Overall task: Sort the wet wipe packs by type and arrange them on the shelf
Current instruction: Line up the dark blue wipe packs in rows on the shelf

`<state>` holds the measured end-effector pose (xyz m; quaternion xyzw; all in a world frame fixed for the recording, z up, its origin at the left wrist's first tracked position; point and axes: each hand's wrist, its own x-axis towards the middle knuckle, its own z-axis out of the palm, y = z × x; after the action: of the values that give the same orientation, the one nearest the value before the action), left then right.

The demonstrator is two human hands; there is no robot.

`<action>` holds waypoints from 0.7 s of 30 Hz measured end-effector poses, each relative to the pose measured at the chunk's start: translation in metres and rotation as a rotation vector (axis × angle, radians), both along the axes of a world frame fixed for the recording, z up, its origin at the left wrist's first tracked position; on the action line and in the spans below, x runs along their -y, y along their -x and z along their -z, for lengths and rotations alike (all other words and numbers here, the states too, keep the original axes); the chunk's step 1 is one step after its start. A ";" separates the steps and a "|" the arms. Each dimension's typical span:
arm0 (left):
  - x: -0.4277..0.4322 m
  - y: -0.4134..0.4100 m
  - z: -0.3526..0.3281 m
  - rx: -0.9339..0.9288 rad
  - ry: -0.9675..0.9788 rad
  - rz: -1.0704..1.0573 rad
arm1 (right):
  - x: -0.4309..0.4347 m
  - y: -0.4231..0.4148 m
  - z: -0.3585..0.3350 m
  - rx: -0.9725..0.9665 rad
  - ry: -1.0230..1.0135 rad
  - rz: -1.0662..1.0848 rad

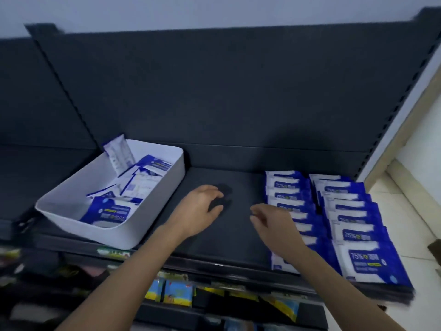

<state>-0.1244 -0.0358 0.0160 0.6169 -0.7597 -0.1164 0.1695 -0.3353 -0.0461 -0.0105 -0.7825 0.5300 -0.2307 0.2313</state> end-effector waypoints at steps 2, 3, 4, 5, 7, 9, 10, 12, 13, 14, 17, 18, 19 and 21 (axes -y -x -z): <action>-0.006 -0.035 -0.009 0.000 0.014 -0.034 | 0.002 -0.036 -0.005 0.012 -0.007 -0.015; -0.008 -0.049 -0.013 0.002 0.018 -0.048 | 0.003 -0.051 -0.006 0.026 -0.013 -0.021; -0.010 -0.070 -0.017 0.005 0.025 -0.061 | 0.004 -0.072 -0.008 0.040 -0.023 -0.027; -0.011 -0.089 -0.021 0.011 0.027 -0.074 | 0.005 -0.090 -0.010 0.060 -0.023 -0.035; -0.009 -0.132 -0.026 0.015 0.036 -0.110 | 0.008 -0.128 -0.016 0.093 -0.014 -0.050; -0.007 -0.175 -0.029 0.029 0.023 -0.164 | 0.014 -0.166 -0.022 0.143 -0.022 -0.055; -0.006 -0.194 -0.028 0.044 -0.020 -0.197 | 0.017 -0.185 -0.026 0.169 -0.054 -0.052; -0.002 -0.228 -0.025 0.076 -0.141 -0.251 | 0.026 -0.218 -0.029 0.214 -0.132 -0.032; 0.000 -0.242 -0.022 0.077 -0.213 -0.258 | 0.031 -0.232 -0.028 0.237 -0.164 -0.013; 0.002 -0.256 -0.018 0.063 -0.285 -0.250 | 0.035 -0.245 -0.026 0.250 -0.197 0.013; 0.008 -0.285 -0.005 -0.021 -0.439 -0.199 | 0.045 -0.268 -0.019 0.286 -0.226 0.125; 0.009 -0.292 -0.002 -0.062 -0.465 -0.183 | 0.047 -0.273 -0.017 0.296 -0.228 0.160; 0.010 -0.296 -0.001 -0.090 -0.478 -0.169 | 0.049 -0.277 -0.014 0.307 -0.229 0.187; 0.012 -0.304 -0.001 -0.118 -0.499 -0.156 | 0.052 -0.285 -0.013 0.302 -0.239 0.210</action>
<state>0.1793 -0.0479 0.0168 0.6885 -0.6464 -0.3225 0.0643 -0.0505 -0.0976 0.0029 -0.6466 0.5915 -0.3038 0.3739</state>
